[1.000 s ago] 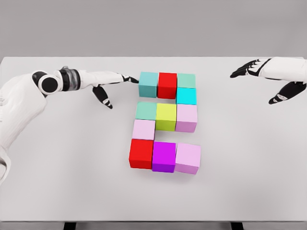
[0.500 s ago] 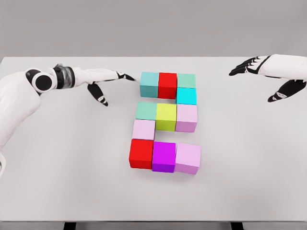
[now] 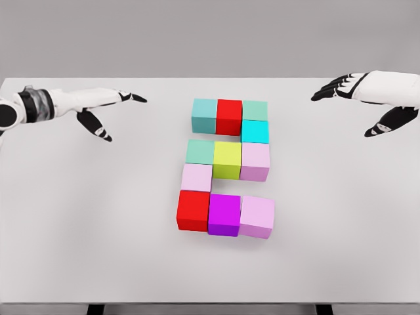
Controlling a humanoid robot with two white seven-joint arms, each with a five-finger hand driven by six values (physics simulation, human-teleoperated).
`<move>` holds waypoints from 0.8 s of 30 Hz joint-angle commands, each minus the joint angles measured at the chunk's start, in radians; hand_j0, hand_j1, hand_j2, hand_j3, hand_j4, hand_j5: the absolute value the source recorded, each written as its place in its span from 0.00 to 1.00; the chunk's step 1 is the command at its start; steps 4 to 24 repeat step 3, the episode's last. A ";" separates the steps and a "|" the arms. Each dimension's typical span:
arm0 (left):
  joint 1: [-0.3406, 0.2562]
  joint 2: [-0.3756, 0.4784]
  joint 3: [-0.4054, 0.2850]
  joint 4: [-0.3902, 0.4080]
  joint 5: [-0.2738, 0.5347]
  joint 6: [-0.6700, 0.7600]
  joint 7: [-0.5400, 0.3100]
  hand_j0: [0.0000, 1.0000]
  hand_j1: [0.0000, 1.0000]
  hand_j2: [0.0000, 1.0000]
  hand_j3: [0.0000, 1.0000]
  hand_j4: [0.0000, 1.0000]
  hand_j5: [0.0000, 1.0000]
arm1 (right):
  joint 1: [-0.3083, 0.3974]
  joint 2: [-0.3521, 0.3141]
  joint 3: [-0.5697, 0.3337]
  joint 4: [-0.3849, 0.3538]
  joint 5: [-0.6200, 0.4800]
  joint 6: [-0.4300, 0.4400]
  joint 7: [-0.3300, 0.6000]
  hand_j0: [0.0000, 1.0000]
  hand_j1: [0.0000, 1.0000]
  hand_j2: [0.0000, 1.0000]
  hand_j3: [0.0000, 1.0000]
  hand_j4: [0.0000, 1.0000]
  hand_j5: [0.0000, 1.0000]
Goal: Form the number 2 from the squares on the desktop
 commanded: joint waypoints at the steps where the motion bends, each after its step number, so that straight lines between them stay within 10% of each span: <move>1: 0.000 0.016 0.001 -0.033 0.007 0.002 0.000 1.00 1.00 1.00 1.00 1.00 1.00 | 0.000 -0.002 -0.001 0.000 -0.006 0.003 0.000 1.00 1.00 1.00 1.00 1.00 1.00; 24: 0.011 0.016 0.001 -0.040 0.007 0.002 0.000 1.00 1.00 1.00 1.00 1.00 1.00 | 0.000 -0.002 -0.001 0.000 -0.006 0.003 0.000 1.00 1.00 1.00 1.00 1.00 1.00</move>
